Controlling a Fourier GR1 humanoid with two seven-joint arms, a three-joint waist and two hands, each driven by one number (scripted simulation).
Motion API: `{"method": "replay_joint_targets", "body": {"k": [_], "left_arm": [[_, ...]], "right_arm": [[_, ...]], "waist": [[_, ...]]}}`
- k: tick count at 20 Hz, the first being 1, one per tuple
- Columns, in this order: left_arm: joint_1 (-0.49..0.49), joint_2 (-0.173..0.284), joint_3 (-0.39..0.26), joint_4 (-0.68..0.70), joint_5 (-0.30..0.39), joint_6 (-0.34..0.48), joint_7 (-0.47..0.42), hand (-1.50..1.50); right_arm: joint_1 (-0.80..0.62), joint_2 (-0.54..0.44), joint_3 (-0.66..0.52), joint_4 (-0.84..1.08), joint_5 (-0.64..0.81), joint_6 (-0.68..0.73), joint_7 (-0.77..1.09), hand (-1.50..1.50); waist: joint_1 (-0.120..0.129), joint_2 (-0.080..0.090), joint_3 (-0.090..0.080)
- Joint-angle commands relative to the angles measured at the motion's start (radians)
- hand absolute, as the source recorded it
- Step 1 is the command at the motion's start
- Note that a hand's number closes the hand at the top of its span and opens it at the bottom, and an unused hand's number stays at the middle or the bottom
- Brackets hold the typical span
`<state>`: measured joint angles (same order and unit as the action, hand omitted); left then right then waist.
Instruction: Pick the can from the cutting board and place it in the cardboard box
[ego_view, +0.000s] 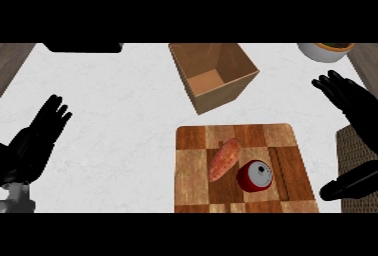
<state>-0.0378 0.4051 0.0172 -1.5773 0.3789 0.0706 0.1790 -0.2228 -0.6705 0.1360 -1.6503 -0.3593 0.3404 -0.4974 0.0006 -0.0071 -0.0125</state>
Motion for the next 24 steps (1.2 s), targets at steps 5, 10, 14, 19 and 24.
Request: {"method": "replay_joint_targets", "body": {"k": [5,10,14,19,24], "left_arm": [[0.012,-0.008,0.007,0.002,0.005,-0.021,-0.021,0.0],[0.011,-0.013,0.017,-0.017,0.013,-0.004,0.017,0.0],[0.047,-0.001,0.011,-0.066,0.012,-0.029,0.028,0.0],[-0.002,-0.003,0.045,-0.019,0.009,-0.043,0.017,0.0],[0.071,-0.055,0.005,-0.092,-0.053,-0.011,0.027,0.0]], "right_arm": [[-0.02,-0.258,0.065,-0.149,0.37,0.036,0.094,-1.5],[-0.057,-0.338,0.119,-0.311,0.445,0.094,0.32,-1.5],[-0.126,-0.305,0.223,-0.37,0.479,0.177,0.528,-1.5],[-0.169,-0.195,0.302,-0.413,0.456,0.272,0.763,-1.5],[-0.105,-0.13,0.3,-0.374,0.528,0.324,0.77,-1.5]], "waist": [[-0.007,0.002,0.009],[-0.009,0.001,0.01],[0.016,0.004,0.01],[0.008,0.006,0.011],[0.004,0.006,0.012]]}}
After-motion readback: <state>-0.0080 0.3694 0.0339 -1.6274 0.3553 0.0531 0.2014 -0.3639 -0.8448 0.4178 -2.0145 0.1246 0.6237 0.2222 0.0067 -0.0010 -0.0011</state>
